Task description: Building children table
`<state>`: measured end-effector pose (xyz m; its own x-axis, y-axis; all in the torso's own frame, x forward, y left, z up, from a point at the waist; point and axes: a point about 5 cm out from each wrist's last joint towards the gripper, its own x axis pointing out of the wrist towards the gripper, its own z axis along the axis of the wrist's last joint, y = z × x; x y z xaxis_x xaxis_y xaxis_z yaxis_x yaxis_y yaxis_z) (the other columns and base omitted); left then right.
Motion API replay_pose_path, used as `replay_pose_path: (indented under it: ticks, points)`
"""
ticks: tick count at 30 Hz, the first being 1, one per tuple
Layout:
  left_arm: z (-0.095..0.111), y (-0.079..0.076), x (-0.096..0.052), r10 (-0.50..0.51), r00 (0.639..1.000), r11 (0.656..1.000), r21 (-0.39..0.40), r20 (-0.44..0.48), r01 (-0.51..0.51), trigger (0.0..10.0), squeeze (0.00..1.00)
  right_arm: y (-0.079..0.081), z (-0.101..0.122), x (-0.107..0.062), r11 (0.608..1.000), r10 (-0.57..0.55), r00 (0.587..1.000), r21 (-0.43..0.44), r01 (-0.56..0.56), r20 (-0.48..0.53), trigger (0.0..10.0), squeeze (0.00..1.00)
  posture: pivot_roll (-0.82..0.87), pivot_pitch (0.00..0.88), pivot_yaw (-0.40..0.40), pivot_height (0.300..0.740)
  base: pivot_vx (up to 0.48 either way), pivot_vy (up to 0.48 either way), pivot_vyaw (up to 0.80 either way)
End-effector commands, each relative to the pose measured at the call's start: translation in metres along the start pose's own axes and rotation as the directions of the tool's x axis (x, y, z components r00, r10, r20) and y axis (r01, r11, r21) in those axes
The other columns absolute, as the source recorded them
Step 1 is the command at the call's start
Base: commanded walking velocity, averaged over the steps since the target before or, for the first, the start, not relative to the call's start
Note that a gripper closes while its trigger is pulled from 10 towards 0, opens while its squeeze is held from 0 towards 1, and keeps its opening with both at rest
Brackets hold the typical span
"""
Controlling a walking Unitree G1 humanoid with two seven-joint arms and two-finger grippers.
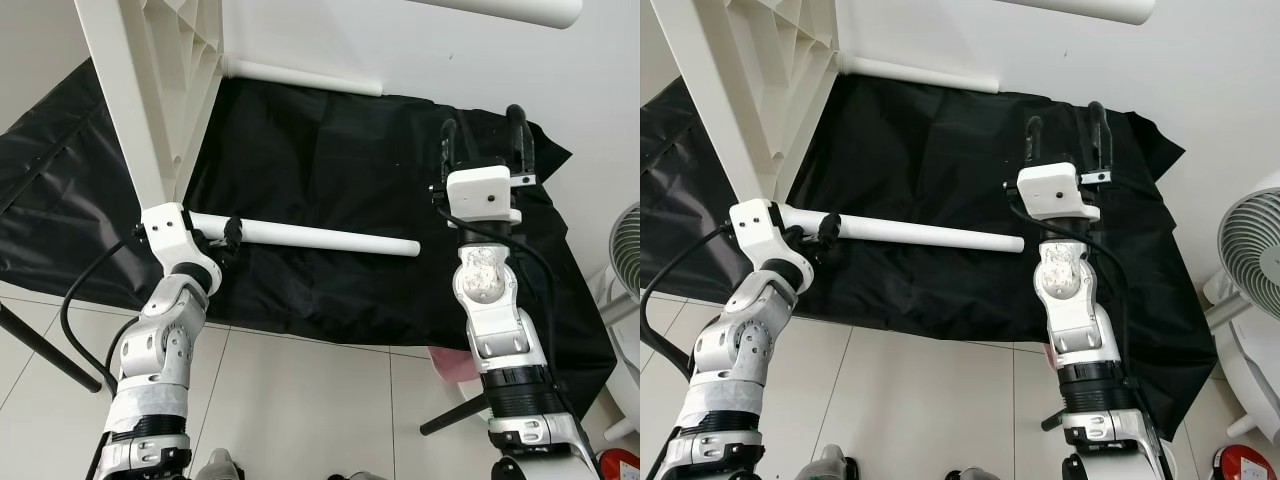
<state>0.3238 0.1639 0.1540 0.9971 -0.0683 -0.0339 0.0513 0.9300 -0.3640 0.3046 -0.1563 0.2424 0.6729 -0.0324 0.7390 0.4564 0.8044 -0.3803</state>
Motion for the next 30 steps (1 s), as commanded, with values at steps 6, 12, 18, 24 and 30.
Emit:
replay_pose_path:
  ticks: [6, 12, 18, 24, 30]
  points:
    - [-0.007, -0.003, 0.000, -0.005, 0.999, 1.000, 0.002, -0.034, 0.005, 10.0, 0.00, -0.008, 0.014, -0.003, 0.988, -0.125, 0.989, -0.084, 0.131, 0.076, 10.0, 0.00, 0.06, 0.111, -0.050, 0.740, 0.000, 0.000, 0.00]
    - [-0.005, -0.002, 0.000, -0.001, 1.000, 1.000, 0.009, -0.024, 0.001, 10.0, 0.00, 0.003, 0.028, 0.002, 0.986, -0.097, 0.981, -0.119, 0.118, 0.168, 10.0, 0.00, 0.07, 0.107, -0.054, 0.740, 0.000, 0.000, 0.00]
    - [-0.004, -0.004, 0.000, -0.003, 1.000, 1.000, 0.012, -0.022, 0.004, 10.0, 0.00, 0.015, 0.043, 0.023, 0.989, 0.023, 0.966, -0.146, 0.016, 0.259, 10.0, 0.00, 0.06, 0.111, -0.057, 0.740, 0.000, 0.000, 0.00]
    - [-0.003, -0.005, 0.000, -0.005, 1.000, 1.000, 0.007, -0.018, 0.005, 10.0, 0.00, 0.014, 0.051, 0.037, 0.981, 0.078, 0.938, -0.195, -0.011, 0.339, 10.0, 0.00, 0.05, 0.116, -0.061, 0.740, 0.000, 0.000, 0.00]
    - [-0.003, -0.006, 0.000, -0.005, 1.000, 1.000, 0.003, -0.017, 0.005, 10.0, 0.00, 0.013, 0.059, 0.046, 0.973, 0.098, 0.906, -0.230, -0.001, 0.411, 10.0, 0.00, 0.04, 0.120, -0.060, 0.740, 0.000, 0.000, 0.00]
